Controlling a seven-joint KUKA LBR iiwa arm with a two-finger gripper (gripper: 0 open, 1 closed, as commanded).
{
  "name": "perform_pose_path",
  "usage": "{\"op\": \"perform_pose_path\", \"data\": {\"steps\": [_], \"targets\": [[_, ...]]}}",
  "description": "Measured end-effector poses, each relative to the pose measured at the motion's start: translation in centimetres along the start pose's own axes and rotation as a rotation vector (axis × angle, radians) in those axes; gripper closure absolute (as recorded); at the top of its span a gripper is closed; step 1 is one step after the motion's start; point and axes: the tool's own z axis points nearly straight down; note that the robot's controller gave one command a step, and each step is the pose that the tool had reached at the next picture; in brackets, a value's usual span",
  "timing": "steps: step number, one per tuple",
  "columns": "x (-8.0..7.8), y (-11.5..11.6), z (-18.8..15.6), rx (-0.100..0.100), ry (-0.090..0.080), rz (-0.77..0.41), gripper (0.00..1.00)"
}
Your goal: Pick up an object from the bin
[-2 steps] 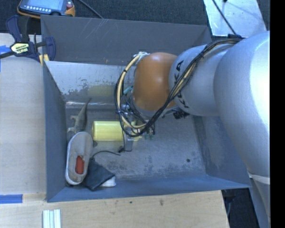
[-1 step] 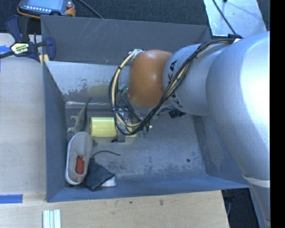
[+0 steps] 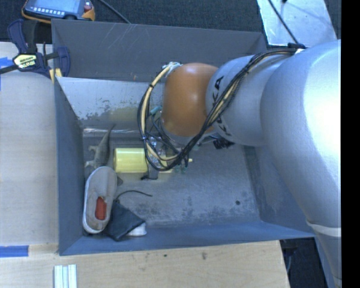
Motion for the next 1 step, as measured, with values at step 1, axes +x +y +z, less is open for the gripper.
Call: {"op": "perform_pose_path", "data": {"steps": [1], "targets": [[0.07,-0.03,-0.28,0.001,0.003,0.000,1.00]]}}
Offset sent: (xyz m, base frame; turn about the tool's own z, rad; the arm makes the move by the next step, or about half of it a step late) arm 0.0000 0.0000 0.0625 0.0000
